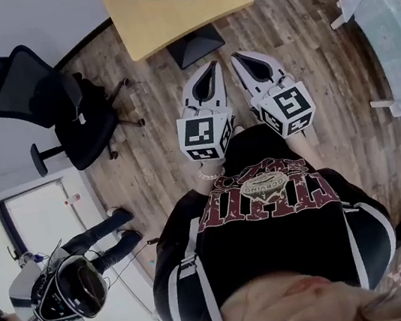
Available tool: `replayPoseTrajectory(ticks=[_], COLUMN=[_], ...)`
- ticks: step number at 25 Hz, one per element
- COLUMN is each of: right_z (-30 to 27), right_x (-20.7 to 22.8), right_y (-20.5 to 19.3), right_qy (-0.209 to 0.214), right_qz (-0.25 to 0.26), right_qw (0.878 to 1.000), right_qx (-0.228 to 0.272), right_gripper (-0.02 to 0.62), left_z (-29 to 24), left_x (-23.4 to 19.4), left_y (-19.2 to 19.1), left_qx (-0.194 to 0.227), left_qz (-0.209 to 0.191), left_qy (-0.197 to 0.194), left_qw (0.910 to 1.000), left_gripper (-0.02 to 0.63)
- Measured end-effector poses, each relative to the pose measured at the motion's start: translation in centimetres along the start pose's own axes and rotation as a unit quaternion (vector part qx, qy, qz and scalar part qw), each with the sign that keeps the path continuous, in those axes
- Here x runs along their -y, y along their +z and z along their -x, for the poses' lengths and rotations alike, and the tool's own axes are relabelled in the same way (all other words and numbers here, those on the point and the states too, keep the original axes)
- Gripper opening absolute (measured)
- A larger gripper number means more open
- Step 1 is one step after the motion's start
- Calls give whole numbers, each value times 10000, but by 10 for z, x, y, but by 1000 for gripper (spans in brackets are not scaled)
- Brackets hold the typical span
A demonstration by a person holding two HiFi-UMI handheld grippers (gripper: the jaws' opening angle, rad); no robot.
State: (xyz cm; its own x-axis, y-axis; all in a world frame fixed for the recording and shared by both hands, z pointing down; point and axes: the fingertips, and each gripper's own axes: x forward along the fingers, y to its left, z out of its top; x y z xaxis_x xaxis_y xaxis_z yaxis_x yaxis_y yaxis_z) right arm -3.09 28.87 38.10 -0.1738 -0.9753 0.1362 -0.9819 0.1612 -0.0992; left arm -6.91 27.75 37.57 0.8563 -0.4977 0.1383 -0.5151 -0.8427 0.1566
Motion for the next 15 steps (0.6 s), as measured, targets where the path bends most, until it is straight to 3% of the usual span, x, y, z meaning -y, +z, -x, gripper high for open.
replayPoseTrajectory(ticks=[15], right_z=[-28], right_x=[9], right_y=[5], right_qy=[23], right_qz=[-34], right_qw=[10000], right_qx=[16], right_gripper=[17], left_z=[-21], left_x=[-27], left_y=[5], left_qx=[2], left_qz=[57], left_qy=[9], left_qw=[10000], left_gripper=[46])
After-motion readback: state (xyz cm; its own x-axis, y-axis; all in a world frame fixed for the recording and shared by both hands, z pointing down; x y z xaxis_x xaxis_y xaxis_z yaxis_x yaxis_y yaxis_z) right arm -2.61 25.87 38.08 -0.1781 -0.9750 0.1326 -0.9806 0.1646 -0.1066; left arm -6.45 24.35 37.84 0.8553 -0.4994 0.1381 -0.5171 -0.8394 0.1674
